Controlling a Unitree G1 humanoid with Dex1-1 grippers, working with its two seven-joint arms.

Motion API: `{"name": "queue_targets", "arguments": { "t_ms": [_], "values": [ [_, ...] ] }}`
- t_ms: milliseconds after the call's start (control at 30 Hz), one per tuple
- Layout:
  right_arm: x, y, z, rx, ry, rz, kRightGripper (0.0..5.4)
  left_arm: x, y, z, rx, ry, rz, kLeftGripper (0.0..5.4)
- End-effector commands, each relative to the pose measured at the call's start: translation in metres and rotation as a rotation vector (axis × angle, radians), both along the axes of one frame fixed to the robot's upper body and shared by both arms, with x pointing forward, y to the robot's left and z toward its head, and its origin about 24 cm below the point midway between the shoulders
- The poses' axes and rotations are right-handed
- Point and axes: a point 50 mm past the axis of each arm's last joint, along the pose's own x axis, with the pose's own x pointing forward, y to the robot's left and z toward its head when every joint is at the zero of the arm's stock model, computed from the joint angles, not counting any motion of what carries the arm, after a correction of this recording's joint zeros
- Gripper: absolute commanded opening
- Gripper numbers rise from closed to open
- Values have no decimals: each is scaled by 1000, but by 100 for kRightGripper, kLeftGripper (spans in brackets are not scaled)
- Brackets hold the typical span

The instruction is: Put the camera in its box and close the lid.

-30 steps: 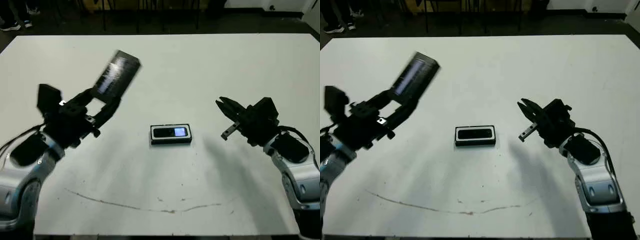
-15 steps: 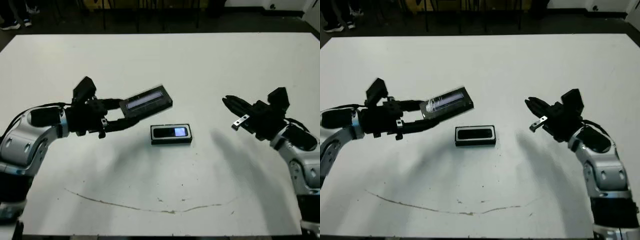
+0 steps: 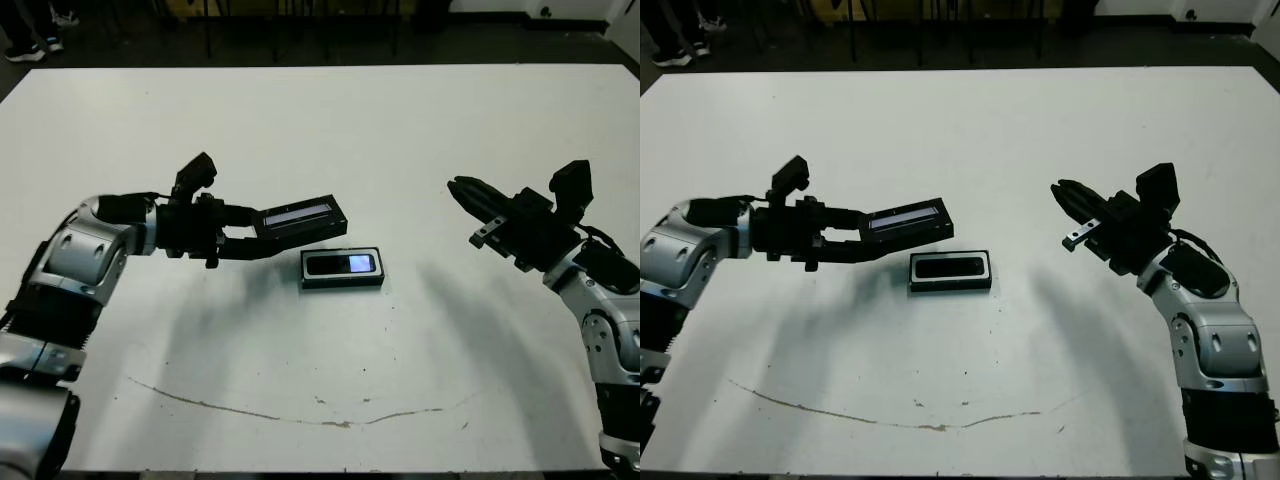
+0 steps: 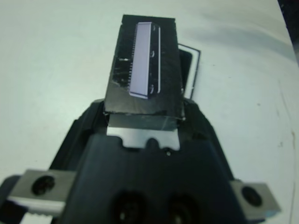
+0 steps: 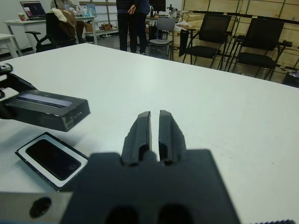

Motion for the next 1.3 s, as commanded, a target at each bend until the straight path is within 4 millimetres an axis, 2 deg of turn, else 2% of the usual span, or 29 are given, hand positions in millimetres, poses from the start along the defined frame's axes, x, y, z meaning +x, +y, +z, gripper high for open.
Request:
{"name": "queue_targets", "arguments": {
  "t_ms": [33, 267, 667, 1300],
  "values": [
    [-3, -1, -5, -13, 41, -5, 0, 4, 3, -8, 6, 27, 11, 261],
    [-5, 2, -3, -21, 40, 13, 0, 10, 2, -20, -65, 137, 7, 261],
    [-8, 1, 0, -53, 31, 21, 0, 9, -5, -33, -83, 253, -46, 261],
    [-8, -1, 2, -82, 17, 20, 0, 2, -21, -45, -93, 316, -215, 261]
  ]
}}
